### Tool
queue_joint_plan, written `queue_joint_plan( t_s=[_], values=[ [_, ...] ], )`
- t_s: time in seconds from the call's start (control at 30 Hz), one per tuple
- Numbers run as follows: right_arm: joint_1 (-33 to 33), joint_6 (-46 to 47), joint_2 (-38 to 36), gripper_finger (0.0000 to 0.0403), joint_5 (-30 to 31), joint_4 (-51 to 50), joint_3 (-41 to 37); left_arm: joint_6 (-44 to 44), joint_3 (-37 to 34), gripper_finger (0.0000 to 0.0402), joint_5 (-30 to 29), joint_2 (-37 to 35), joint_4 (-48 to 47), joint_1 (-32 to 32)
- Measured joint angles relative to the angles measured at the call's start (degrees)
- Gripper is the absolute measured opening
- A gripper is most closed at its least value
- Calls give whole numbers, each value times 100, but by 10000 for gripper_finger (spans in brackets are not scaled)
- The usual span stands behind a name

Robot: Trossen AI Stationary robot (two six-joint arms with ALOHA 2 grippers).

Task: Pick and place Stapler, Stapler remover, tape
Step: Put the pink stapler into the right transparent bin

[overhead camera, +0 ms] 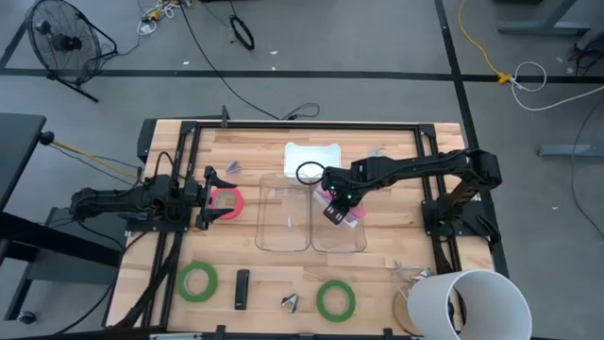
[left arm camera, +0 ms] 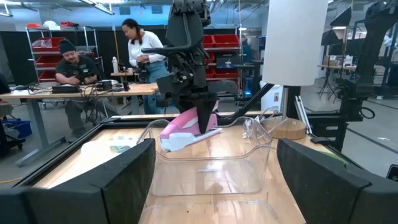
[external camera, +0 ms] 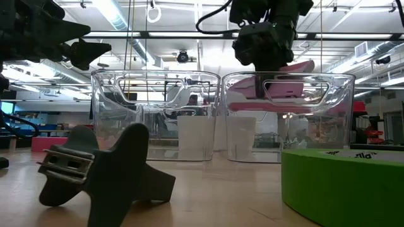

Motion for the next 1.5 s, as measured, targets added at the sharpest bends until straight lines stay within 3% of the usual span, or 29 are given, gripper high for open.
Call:
queue_joint_plan(
  t_s=[0.5,1.03,1.3,1.5],
  values=[
    [-43,77,-2,124,19,16,-322,0,0,339,3,1,-2,0],
    [-56,196,-2,125,146,768,-785,2,0,339,3,-1,0,0],
    [-56,142,-11,268,150,942,-785,0,0,339,3,1,-2,0],
    [-79,-40,-11,284,301,1326,-764,0,0,339,4,1,1,1]
  ],
)
